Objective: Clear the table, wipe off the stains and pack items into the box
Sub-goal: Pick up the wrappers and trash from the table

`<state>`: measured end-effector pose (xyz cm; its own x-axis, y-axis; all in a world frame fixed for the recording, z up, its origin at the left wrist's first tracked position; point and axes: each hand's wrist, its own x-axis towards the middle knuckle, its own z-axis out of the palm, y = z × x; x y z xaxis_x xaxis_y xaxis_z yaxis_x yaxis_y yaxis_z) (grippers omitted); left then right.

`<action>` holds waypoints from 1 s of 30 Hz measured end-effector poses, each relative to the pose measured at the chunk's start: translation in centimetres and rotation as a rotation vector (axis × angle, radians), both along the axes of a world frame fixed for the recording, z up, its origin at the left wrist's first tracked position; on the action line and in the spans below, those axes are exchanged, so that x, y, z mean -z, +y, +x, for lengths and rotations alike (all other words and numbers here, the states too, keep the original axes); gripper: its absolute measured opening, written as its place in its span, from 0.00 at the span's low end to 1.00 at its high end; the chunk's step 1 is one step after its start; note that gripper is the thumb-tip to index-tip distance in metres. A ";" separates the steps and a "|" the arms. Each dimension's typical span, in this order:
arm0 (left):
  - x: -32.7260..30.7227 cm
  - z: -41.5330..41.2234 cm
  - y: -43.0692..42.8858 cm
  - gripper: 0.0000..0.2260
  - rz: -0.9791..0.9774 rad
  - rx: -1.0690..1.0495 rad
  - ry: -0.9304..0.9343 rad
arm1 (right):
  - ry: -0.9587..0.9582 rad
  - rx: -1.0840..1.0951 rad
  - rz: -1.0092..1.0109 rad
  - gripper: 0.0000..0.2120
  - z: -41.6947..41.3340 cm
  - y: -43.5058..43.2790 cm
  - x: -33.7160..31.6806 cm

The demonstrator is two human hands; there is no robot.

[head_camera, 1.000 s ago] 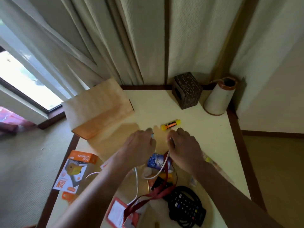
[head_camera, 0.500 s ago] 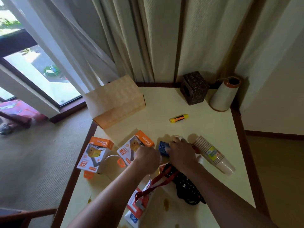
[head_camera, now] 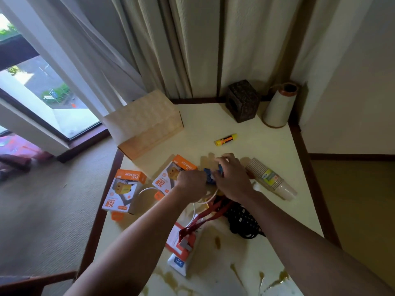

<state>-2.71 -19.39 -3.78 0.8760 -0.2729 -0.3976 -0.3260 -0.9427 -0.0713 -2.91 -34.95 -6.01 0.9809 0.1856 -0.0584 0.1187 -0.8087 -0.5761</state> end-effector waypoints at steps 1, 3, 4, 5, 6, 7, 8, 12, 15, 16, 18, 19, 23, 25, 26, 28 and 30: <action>-0.3 0.0 0.2 0.10 -0.096 -0.069 -0.003 | 0.004 0.045 0.075 0.18 -0.2 -0.1 -0.5; -1.3 -0.1 0.4 0.10 -0.342 -0.258 -0.043 | 0.036 0.151 0.243 0.15 -0.8 -0.6 -1.6; -2.0 -0.2 0.3 0.09 -0.460 -0.347 -0.076 | 0.071 0.212 0.342 0.13 -1.3 -1.0 -2.4; -3.0 -0.5 0.0 0.09 -0.559 -0.415 -0.106 | 0.112 0.277 0.442 0.12 -1.9 -1.6 -3.1; -3.9 -0.8 -0.5 0.09 -0.647 -0.473 -0.118 | 0.155 0.328 0.534 0.11 -2.8 -2.3 -3.7; -4.7 -1.1 -0.9 0.09 -0.728 -0.528 -0.115 | 0.195 0.359 0.620 0.10 -3.7 -2.9 -4.2; -5.5 -1.7 -1.6 0.08 -0.799 -0.566 -0.110 | 0.216 0.380 0.695 0.10 -4.8 -3.8 -4.8; -8.0 -5.1 -6.2 0.07 -1.061 -0.610 -0.072 | 0.154 0.436 0.830 0.13 -10.6 -8.6 -6.9; -9.6 -9.1 -12.0 0.03 -1.280 -0.594 0.014 | 0.168 0.517 0.876 0.16 -15.4 -13.9 -7.5; -9.9 -10.8 -14.3 0.05 -1.353 -0.601 0.059 | 0.179 0.557 0.898 0.17 -17.2 -16.0 -7.4; -9.8 -14.7 -19.7 0.09 -1.453 -0.600 0.181 | 0.197 0.645 1.004 0.18 -21.2 -20.8 -7.3; -9.4 -16.7 -22.0 0.10 -1.493 -0.607 0.251 | 0.203 0.684 1.059 0.18 -23.0 -22.7 -7.0; -7.3 -25.9 -32.0 0.15 -1.603 -0.707 0.509 | 0.195 0.870 1.022 0.16 -30.5 -31.5 -4.8; -5.2 -30.2 -37.0 0.17 -1.584 -0.736 0.572 | 0.234 0.919 1.010 0.14 -33.9 -36.1 -2.2; -4.0 -32.1 -39.1 0.18 -1.570 -0.762 0.603 | 0.275 0.930 0.997 0.13 -35.3 -38.0 -0.7; -1.0 -34.9 -42.5 0.18 -1.522 -0.840 0.671 | 0.333 0.969 0.991 0.13 -37.6 -41.2 2.6; 3.4 -36.7 -45.4 0.16 -1.452 -0.920 0.701 | 0.368 1.013 1.014 0.14 -39.3 -43.7 6.9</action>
